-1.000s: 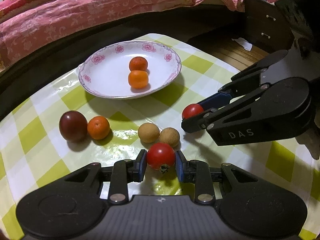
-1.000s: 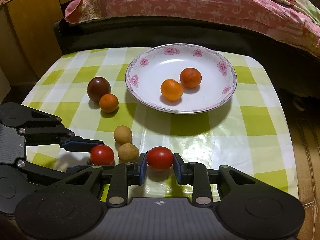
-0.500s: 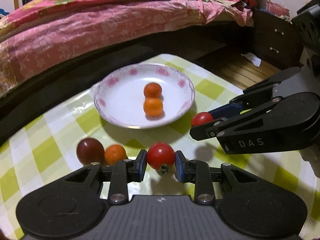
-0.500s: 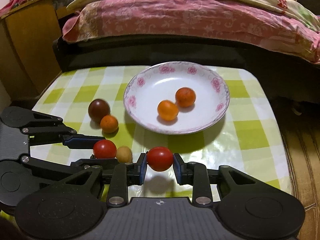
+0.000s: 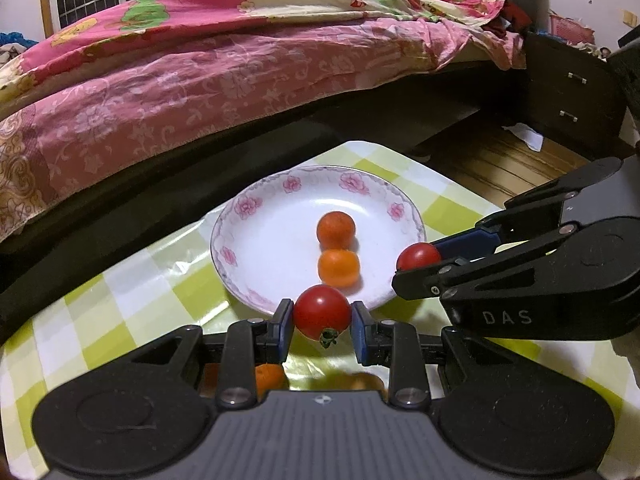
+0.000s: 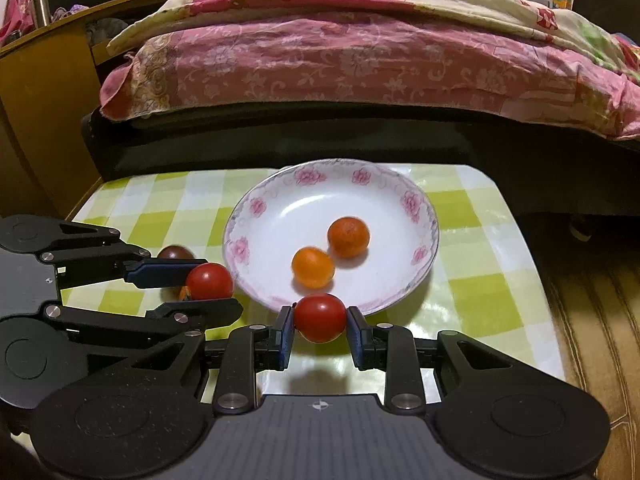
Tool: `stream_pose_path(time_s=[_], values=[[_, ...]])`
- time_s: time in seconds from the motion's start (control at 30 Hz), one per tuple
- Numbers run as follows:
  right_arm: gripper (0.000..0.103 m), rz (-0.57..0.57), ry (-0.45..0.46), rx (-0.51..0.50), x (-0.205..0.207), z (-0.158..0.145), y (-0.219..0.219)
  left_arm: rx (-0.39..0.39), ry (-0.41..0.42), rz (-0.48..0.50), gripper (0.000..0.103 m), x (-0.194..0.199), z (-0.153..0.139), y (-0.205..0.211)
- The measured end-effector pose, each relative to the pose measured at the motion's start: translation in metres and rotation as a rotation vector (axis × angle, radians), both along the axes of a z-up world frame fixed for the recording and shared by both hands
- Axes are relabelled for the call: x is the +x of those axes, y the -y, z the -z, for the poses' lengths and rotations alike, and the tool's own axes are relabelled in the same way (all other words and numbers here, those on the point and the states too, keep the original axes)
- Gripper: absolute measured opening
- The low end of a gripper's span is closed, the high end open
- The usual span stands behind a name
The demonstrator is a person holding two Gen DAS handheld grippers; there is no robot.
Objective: Organize fruits
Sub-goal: 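Carry the cherry tomatoes into the white bowl and open both grippers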
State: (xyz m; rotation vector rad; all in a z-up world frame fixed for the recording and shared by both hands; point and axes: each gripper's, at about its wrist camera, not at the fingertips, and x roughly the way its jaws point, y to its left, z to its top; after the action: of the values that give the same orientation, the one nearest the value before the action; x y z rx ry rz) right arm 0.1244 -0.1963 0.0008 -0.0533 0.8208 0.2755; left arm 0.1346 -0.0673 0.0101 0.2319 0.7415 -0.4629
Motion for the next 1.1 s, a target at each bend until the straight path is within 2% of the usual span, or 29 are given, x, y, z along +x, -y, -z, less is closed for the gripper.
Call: stream_pose_path(time_s=[0.33, 0.73, 1.1], values=[[0.025, 0.018, 0.004, -0.02, 0.024, 0.01, 0.002, 0.014, -0.002, -0.011, 0.037, 0.022, 0.012, 0.004], [0.025, 0.01, 0.01, -0.044, 0.036, 0.017, 0.0, 0.024, -0.001, -0.021, 0.037, 0.029, 0.018, 0.005], [0.026, 0.019, 0.032, -0.038, 0.038, 0.014, 0.003, 0.032, 0.008, -0.026, 0.042, 0.028, 0.017, 0.006]])
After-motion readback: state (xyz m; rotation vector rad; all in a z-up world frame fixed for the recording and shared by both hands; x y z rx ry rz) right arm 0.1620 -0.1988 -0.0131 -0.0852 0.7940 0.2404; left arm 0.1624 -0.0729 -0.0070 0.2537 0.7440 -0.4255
